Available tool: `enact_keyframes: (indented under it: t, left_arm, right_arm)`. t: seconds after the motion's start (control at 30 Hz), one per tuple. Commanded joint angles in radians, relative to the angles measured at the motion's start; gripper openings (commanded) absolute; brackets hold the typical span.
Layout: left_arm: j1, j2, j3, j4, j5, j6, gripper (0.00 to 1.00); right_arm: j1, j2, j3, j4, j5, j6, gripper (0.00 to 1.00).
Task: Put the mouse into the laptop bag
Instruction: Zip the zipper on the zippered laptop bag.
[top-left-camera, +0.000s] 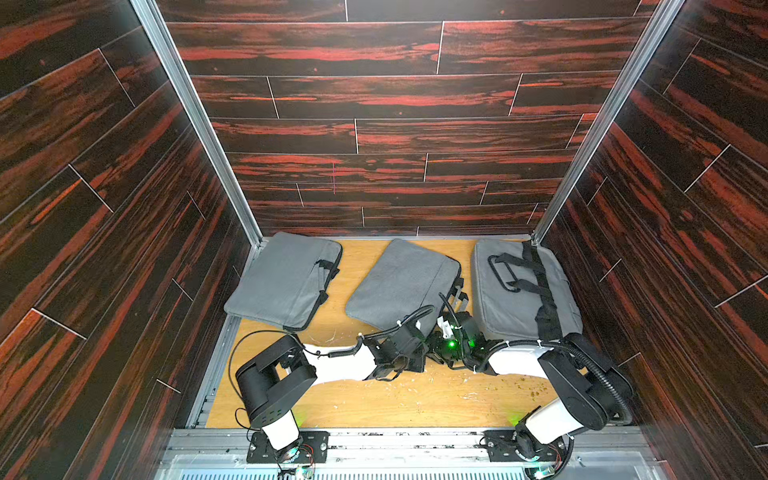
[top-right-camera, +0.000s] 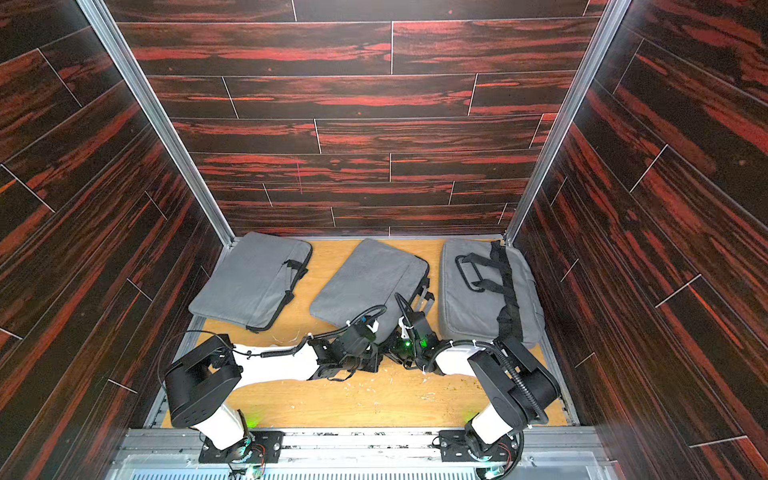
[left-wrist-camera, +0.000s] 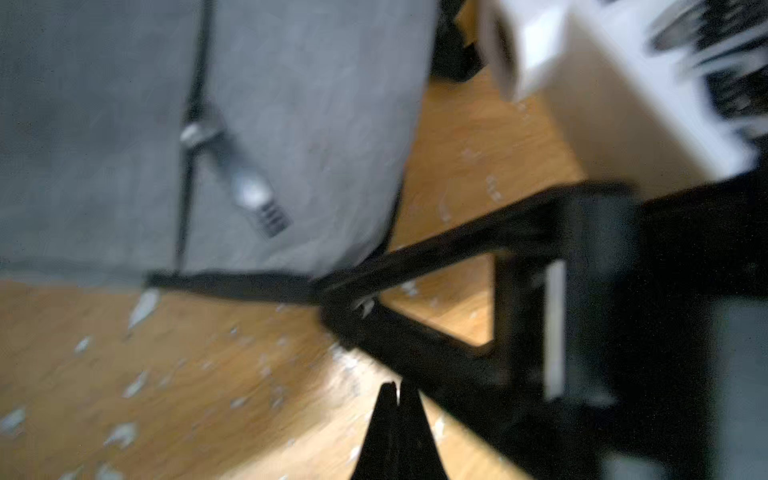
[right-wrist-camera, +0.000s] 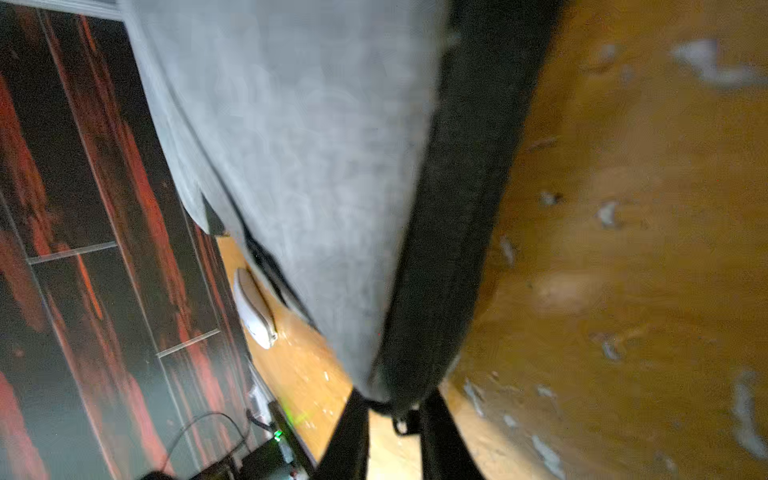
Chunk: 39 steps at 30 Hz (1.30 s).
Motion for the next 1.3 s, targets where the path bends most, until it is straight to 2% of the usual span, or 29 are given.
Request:
enact_keyframes:
  t: [0.0,0.1,0.2,0.3,0.63,0.8,0.83,1.2,1.27]
  left_arm:
    - [0.012,-0.077,-0.072,-0.036,-0.065,-0.021,0.05]
    - [0.02,-0.112,-0.128,-0.052,-0.088,-0.045,0.23]
    - [0.032,-0.126,-0.161,-0.054,-0.092,-0.064,0.34]
    - [0.034,-0.128,-0.168,-0.035,-0.084,-0.069,0.37]
    - [0.029,-0.092,-0.126,0.05,-0.027,-0.035,0.53]
    - [0.013,-0.067,-0.074,0.047,-0.013,0.003,0.58]
    - [0.011,-0.052,-0.059,0.042,-0.013,0.012,0.59]
    - [0.006,0.108,0.081,-0.035,-0.018,0.117,0.6]
    - [0.006,0.128,0.099,-0.046,-0.022,0.128,0.57]
  right_arm:
    - [-0.007,0.0,0.041,-0.101,0.009,-0.061,0.24]
    - [-0.006,-0.041,0.083,-0.217,0.044,-0.133,0.45]
    - [-0.007,-0.104,0.111,-0.359,0.138,-0.21,0.5]
    - [-0.007,-0.123,0.129,-0.414,0.205,-0.26,0.5]
    - [-0.006,0.038,0.14,-0.221,0.116,-0.202,0.4]
    - [-0.007,0.046,0.118,-0.182,0.101,-0.183,0.05]
    - [-0.006,0.042,0.115,-0.18,0.101,-0.182,0.0]
    - [-0.006,0.029,0.11,-0.18,0.093,-0.16,0.0]
    - [-0.006,0.032,0.11,-0.175,0.086,-0.157,0.0]
